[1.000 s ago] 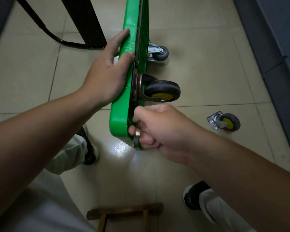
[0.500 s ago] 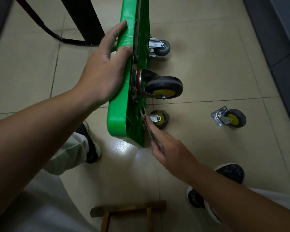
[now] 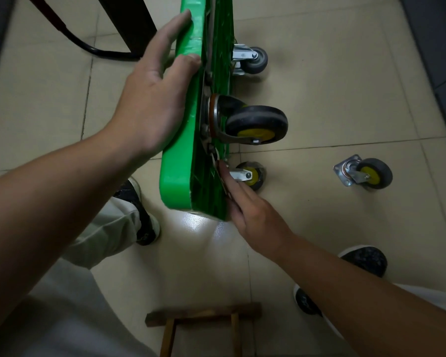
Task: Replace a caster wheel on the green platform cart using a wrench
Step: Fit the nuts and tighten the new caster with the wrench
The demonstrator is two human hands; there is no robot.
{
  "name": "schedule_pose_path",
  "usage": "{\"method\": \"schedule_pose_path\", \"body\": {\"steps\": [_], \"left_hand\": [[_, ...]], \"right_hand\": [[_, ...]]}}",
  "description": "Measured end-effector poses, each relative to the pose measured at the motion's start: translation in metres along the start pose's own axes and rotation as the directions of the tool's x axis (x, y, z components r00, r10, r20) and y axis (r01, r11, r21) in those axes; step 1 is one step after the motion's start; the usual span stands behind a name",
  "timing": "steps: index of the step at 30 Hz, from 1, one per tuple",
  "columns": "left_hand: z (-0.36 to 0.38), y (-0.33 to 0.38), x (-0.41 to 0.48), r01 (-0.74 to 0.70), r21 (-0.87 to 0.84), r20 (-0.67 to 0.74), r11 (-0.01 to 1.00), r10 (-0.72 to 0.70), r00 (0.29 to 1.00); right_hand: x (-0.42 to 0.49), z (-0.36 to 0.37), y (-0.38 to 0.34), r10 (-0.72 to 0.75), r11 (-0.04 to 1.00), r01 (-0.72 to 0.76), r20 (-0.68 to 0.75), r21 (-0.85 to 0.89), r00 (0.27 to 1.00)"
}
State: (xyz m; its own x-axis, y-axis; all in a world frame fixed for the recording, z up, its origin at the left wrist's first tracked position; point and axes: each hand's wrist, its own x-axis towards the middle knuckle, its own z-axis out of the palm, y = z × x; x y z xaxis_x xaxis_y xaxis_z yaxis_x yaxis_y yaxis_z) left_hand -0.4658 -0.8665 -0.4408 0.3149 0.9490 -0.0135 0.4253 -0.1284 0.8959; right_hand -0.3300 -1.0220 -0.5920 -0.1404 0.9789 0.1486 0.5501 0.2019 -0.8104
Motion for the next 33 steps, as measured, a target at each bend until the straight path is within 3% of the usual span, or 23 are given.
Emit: {"method": "schedule_pose_path", "body": {"steps": [6, 13, 18, 21, 26, 30, 33], "left_hand": [[-0.001, 0.000, 0.000, -0.003, -0.007, -0.011, 1.000, 0.003, 1.000], [0.000, 0.000, 0.000, 0.007, 0.000, -0.019, 1.000, -0.007, 1.000], [0.002, 0.002, -0.001, 0.014, 0.002, -0.019, 1.000, -0.014, 1.000], [0.002, 0.003, 0.000, 0.025, -0.004, -0.023, 1.000, -0.025, 0.999], [-0.002, 0.002, -0.002, 0.040, 0.046, -0.028, 0.998, -0.039, 0.999], [-0.002, 0.002, -0.001, 0.060, 0.072, -0.021, 0.996, -0.059, 0.998], [0.000, 0.003, 0.000, 0.067, 0.078, -0.031, 0.995, -0.064, 0.997]], "right_hand": [[0.011, 0.009, 0.009, -0.029, 0.999, 0.030, -0.046, 0.020, 0.999], [0.004, 0.008, -0.004, 0.038, 0.990, -0.034, -0.025, 0.139, 0.999], [-0.006, -0.002, -0.031, 0.193, 0.914, -0.207, 0.074, 0.349, 0.978], [-0.005, -0.010, -0.055, 0.287, 0.832, -0.309, 0.119, 0.461, 0.951], [0.019, -0.035, -0.087, 0.465, 0.699, -0.518, 0.237, 0.493, 0.853], [0.043, -0.063, -0.112, 0.562, 0.447, -0.661, 0.385, 0.603, 0.732], [0.080, -0.089, -0.123, 0.531, 0.195, -0.725, 0.550, 0.661, 0.645]]}}
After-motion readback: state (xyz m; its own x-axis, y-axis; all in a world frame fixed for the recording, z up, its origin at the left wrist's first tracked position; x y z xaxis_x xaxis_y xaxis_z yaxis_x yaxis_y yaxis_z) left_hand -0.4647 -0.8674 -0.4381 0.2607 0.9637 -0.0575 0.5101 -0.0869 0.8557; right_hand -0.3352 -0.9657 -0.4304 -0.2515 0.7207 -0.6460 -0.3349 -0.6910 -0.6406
